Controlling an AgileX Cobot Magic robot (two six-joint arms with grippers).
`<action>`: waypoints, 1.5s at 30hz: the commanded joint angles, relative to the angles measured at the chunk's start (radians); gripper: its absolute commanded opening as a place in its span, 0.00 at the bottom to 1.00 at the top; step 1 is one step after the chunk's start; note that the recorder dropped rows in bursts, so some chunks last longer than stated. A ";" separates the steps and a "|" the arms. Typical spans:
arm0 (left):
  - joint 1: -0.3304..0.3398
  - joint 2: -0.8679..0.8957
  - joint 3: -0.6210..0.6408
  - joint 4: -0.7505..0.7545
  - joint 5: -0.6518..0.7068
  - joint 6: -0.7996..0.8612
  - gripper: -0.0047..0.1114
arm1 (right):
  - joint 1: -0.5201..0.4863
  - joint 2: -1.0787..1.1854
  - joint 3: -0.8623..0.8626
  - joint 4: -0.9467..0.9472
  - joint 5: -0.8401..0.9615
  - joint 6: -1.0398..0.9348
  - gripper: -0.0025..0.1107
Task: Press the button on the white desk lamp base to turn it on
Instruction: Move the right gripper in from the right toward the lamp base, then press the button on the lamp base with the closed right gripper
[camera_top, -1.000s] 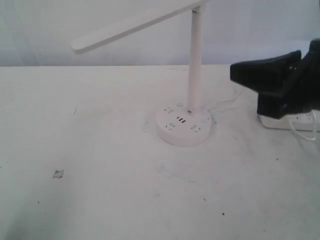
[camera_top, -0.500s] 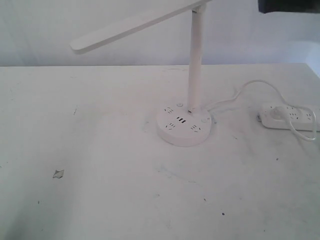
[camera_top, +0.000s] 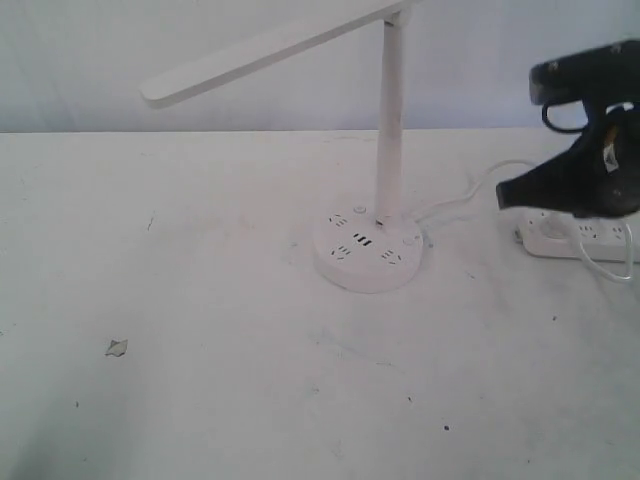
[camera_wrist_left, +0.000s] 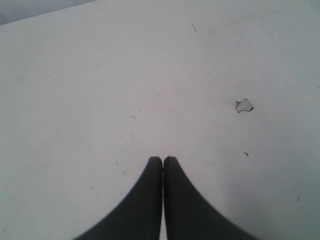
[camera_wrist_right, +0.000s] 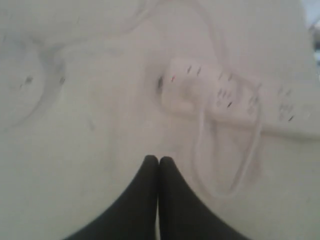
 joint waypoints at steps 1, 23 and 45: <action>-0.009 -0.004 0.003 -0.006 0.001 -0.003 0.04 | 0.013 -0.008 0.014 0.410 0.142 -0.310 0.02; -0.009 -0.004 0.003 -0.006 0.001 -0.003 0.04 | 0.088 0.285 0.007 0.640 -0.460 -0.549 0.02; -0.009 -0.004 0.003 -0.006 0.001 -0.003 0.04 | 0.088 0.532 -0.208 0.597 -0.407 -0.629 0.02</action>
